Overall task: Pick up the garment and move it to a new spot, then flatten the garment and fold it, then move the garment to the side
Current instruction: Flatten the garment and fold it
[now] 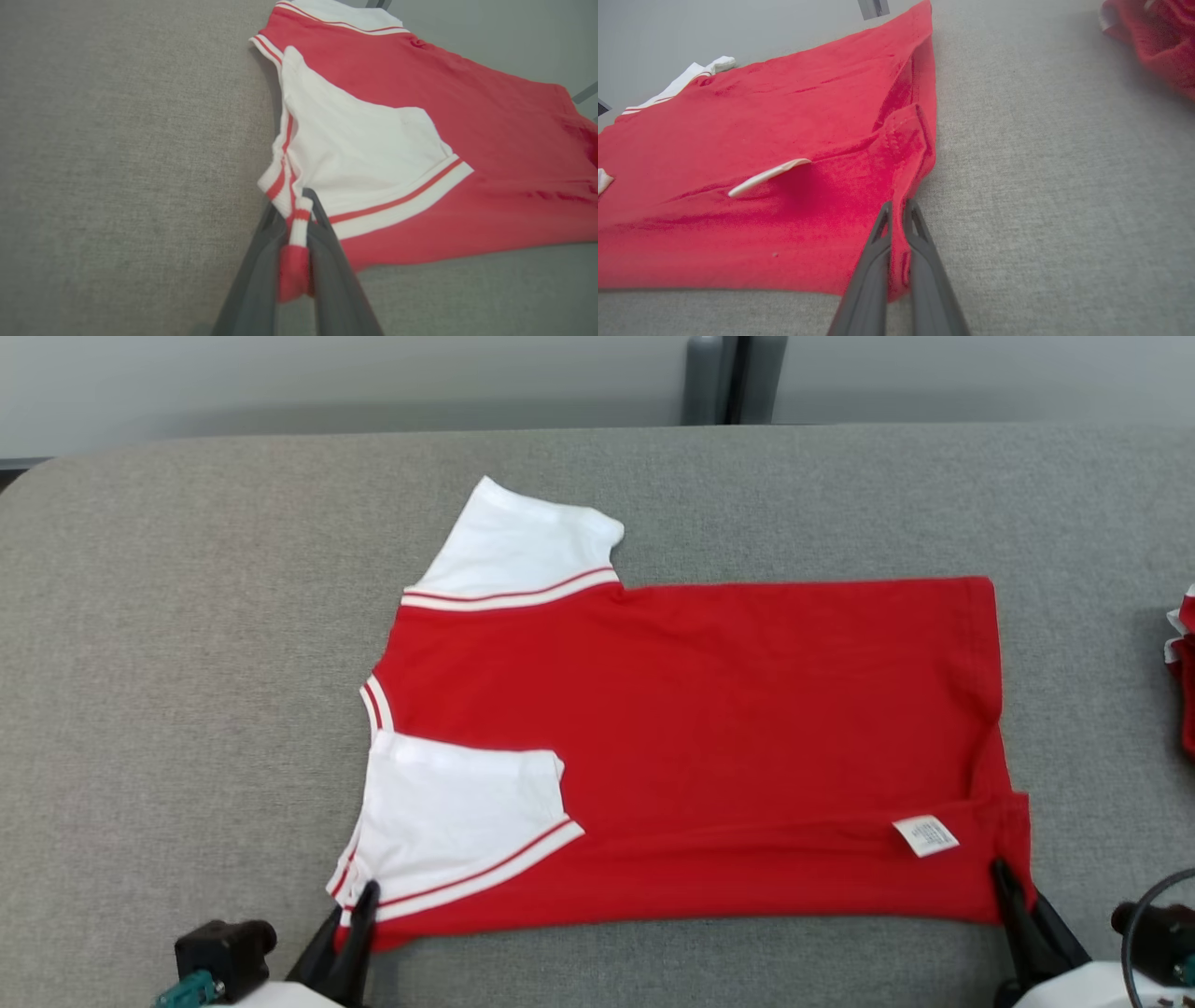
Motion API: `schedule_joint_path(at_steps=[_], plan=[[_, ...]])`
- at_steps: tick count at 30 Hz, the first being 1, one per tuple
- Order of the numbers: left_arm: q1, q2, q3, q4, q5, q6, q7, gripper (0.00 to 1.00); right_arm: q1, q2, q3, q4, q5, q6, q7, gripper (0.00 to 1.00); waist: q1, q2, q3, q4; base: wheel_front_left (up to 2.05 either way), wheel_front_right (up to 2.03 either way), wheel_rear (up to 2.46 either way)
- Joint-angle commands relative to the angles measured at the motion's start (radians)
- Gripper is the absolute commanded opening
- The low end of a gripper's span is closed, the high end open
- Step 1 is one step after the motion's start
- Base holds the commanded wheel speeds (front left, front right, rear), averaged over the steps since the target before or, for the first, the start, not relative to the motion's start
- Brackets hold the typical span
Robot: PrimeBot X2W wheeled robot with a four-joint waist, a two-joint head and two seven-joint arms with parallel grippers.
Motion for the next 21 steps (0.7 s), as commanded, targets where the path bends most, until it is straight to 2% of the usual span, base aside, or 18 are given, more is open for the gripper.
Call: schedule_joint_path(at_steps=[1,6,9,10,11,13,21], plan=[[0.022,0.006,0.005,-0.019,-0.008,0.014,0.006,0.00,0.022,-0.005,-0.018,-0.012,-0.013,0.000,0.012,0.00,0.0000,0.0000,-0.013,0.010,0.00,0.00,0.00],[0.095,-0.007,-0.009,-0.069,-0.028,0.034,0.039,0.00,0.080,0.019,-0.054,-0.054,-0.032,0.000,0.052,0.00,0.0000,0.0000,-0.034,0.026,0.00,0.00,0.00],[0.100,-0.009,-0.024,-0.064,-0.035,0.019,0.056,0.00,0.096,0.027,-0.058,-0.070,-0.042,0.000,0.078,0.00,0.0000,0.0000,-0.038,0.035,0.00,0.00,0.00],[0.095,-0.010,-0.026,-0.059,-0.036,0.020,0.057,0.24,0.095,0.030,-0.062,-0.077,-0.046,0.000,0.079,0.00,0.0000,0.0000,-0.040,0.036,0.00,0.00,0.00],[0.089,-0.011,-0.027,-0.054,-0.035,0.020,0.056,1.00,0.096,0.034,-0.063,-0.079,-0.049,0.000,0.085,0.30,0.0000,0.0000,-0.040,0.037,0.00,0.00,0.00],[0.071,-0.006,-0.028,-0.042,-0.019,0.027,0.044,1.00,0.095,0.040,-0.070,-0.094,-0.057,0.000,0.081,1.00,0.0000,0.0000,-0.042,0.036,0.00,0.00,0.00],[0.030,0.001,0.001,-0.056,0.058,0.071,-0.089,1.00,0.102,0.059,-0.110,-0.181,-0.115,0.000,0.041,1.00,0.0000,0.0000,-0.074,0.011,0.00,0.00,0.00]])
